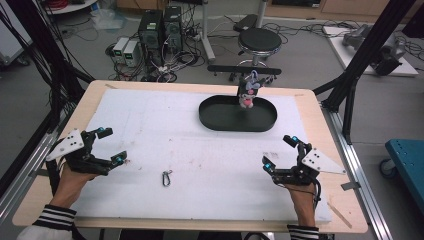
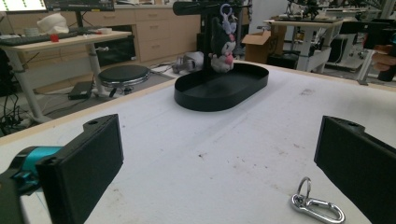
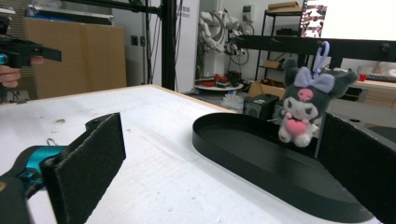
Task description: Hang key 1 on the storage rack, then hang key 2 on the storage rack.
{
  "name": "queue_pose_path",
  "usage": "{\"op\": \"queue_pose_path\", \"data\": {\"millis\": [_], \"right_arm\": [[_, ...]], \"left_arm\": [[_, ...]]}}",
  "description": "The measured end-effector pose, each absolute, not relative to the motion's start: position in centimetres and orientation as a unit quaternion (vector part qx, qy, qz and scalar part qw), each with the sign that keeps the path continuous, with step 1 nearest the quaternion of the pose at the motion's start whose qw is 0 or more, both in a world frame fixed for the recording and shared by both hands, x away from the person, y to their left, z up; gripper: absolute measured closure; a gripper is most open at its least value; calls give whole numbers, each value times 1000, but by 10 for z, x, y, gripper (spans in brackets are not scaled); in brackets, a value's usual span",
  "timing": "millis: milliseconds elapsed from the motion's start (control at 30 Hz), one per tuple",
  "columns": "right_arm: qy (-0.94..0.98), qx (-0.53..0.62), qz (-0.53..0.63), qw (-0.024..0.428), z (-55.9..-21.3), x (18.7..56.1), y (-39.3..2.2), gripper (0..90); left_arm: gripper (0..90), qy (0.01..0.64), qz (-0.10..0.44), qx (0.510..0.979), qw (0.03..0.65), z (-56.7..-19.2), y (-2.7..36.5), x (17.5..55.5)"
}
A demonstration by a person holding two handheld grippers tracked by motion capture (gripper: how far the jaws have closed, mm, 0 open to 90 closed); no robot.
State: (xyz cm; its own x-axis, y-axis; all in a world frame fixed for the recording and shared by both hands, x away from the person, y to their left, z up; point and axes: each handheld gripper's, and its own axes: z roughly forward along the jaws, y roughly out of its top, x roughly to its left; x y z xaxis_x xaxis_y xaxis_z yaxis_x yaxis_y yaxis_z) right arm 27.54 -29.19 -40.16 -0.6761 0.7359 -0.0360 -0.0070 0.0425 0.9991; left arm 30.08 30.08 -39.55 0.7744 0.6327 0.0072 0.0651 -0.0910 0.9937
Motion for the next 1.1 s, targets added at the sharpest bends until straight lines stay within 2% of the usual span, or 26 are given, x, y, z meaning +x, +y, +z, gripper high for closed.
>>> {"op": "queue_pose_path", "data": {"millis": [700, 1100], "right_arm": [[658, 276, 640, 286, -401, 276, -293, 7], [661, 267, 642, 282, -400, 275, -291, 7]], "left_arm": [[17, 242, 221, 711, 622, -395, 295, 301], [17, 206, 204, 753, 591, -372, 277, 307]]}}
